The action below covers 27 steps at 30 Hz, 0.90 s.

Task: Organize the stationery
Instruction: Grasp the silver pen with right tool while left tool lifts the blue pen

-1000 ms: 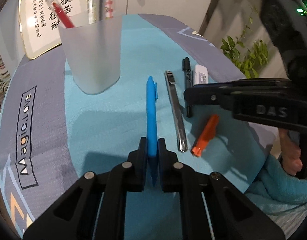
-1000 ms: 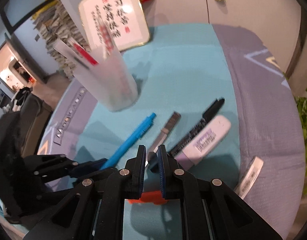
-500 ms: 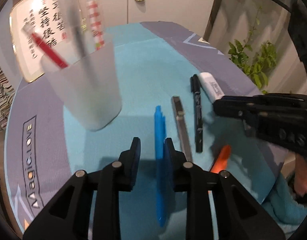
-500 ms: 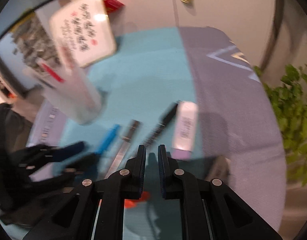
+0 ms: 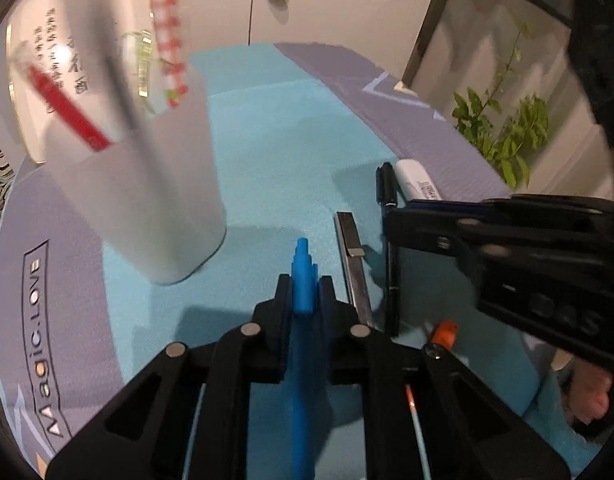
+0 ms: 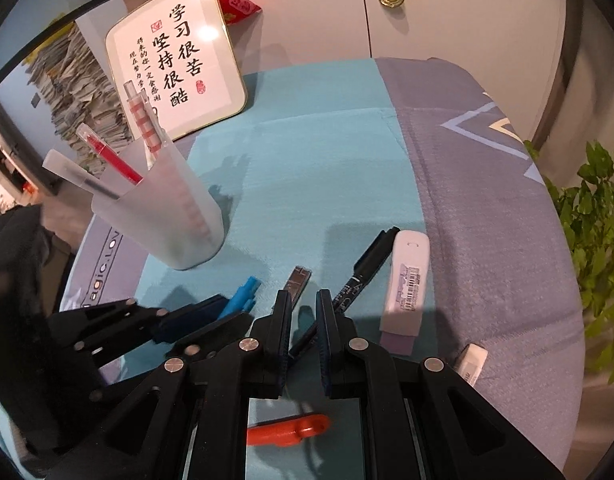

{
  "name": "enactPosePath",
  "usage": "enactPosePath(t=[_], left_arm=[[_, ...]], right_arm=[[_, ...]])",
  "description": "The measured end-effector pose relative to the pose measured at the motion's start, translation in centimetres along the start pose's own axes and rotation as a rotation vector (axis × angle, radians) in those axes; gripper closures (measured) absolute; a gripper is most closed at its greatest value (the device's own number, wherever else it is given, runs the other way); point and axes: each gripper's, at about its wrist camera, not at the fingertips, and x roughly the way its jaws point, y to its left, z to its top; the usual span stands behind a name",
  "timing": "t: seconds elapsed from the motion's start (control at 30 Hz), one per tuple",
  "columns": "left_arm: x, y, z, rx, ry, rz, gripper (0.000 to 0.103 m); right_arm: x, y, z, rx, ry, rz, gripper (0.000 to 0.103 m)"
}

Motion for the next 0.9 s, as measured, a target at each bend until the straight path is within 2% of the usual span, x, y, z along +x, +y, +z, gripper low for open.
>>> enactPosePath(t=[0.17,0.27,0.33,0.37,0.4,0.47,0.5,0.53,0.57,0.6,0.7,0.9], left_arm=[[-4.0,1.1,-1.0,-0.058,-0.091,-0.035,0.092],[-6.4,1.9,-1.5,-0.082,-0.158,-0.029,0.092],[-7.7,2.3,-1.7,-0.09,-0.203,-0.02,0.092],[-8.1,2.4,-1.8,-0.094,-0.217,-0.021,0.092],[-8.5,2.5,-1.8,-0.1,-0.229,-0.021,0.092],[-8.7,2.6,-1.8,-0.108,-0.24,-0.018,0.092],[-9.0,2.8,-1.9,-0.112,-0.242,-0.019,0.092],[-8.9,2.8,-1.9,-0.116,-0.242,-0.021,0.092],[-8.7,2.7,-1.8,-0.117,-0.242,-0.023,0.092],[-8.7,2.6,-1.9,-0.118,-0.242,-0.024,0.092],[-8.9,2.8,-2.2,-0.12,-0.247,-0.025,0.092],[-9.3,3.2,-2.2,-0.135,-0.263,-0.028,0.093]], right_arm=[[1.4,1.1,0.6,-0.027,0.035,-0.016,0.092],[2.2,1.4,1.1,-0.021,0.053,-0.034,0.09],[2.8,1.4,1.4,-0.015,0.07,-0.041,0.077],[3.0,1.5,1.4,-0.015,0.078,-0.048,0.065],[3.3,1.6,1.5,-0.013,0.086,-0.055,0.062],[4.0,2.0,1.4,-0.016,0.104,-0.047,0.062],[4.3,2.1,1.4,-0.019,0.114,-0.031,0.066],[4.3,2.4,1.4,-0.031,0.101,-0.04,0.074],[4.4,2.7,1.5,-0.048,0.102,-0.058,0.088],[4.4,2.9,1.6,-0.061,0.1,-0.059,0.09],[3.7,3.2,1.4,-0.082,0.08,-0.035,0.091],[-1.5,3.6,1.2,-0.106,-0.064,-0.009,0.091]])
